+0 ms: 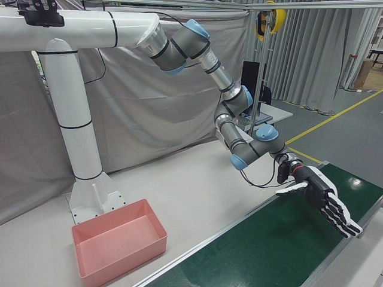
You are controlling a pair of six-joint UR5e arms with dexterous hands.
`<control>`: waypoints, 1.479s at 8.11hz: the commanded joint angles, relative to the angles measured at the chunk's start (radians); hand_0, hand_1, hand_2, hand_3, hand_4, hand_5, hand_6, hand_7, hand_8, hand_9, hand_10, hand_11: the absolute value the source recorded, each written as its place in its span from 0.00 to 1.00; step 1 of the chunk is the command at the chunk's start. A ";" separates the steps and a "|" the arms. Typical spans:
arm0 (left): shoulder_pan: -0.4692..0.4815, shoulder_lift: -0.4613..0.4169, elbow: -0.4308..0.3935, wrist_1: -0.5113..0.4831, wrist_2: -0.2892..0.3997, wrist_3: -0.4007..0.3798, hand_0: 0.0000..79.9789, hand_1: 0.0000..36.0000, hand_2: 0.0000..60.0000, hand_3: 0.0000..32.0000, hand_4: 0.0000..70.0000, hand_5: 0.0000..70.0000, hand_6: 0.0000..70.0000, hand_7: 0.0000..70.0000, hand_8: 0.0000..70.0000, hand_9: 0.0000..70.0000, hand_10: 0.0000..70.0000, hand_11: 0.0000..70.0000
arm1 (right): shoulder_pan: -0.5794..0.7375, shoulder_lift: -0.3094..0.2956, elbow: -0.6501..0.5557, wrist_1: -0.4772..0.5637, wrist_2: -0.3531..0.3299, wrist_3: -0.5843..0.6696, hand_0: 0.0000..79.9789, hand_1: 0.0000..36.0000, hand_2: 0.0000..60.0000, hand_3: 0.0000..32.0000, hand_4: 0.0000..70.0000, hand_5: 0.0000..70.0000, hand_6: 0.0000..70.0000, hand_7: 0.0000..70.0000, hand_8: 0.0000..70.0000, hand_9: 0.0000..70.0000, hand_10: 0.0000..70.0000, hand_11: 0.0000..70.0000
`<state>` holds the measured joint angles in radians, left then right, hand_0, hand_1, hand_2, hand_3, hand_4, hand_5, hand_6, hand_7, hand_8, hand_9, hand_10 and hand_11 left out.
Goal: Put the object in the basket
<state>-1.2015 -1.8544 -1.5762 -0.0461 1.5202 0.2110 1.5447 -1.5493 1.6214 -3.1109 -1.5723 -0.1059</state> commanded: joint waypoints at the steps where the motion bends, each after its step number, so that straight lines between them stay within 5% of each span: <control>1: 0.000 -0.002 -0.001 0.000 0.000 0.001 0.93 0.38 0.00 0.00 0.01 0.28 0.00 0.00 0.00 0.00 0.01 0.05 | 0.000 0.000 0.000 0.000 0.000 0.000 0.00 0.00 0.00 0.00 0.00 0.00 0.00 0.00 0.00 0.00 0.00 0.00; 10: 0.011 0.000 0.002 -0.014 -0.003 -0.001 0.92 0.38 0.00 0.00 0.00 0.26 0.00 0.00 0.00 0.00 0.03 0.08 | 0.000 0.000 0.000 0.000 0.000 0.000 0.00 0.00 0.00 0.00 0.00 0.00 0.00 0.00 0.00 0.00 0.00 0.00; 12: 0.066 0.001 -0.062 -0.008 -0.058 0.002 0.96 0.39 0.00 0.00 0.00 0.19 0.00 0.00 0.00 0.00 0.05 0.12 | 0.002 -0.002 0.005 -0.002 0.000 0.000 0.00 0.00 0.00 0.00 0.00 0.00 0.00 0.00 0.00 0.00 0.00 0.00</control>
<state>-1.1930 -1.8551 -1.5793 -0.0638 1.5154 0.2106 1.5452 -1.5494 1.6222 -3.1114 -1.5723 -0.1059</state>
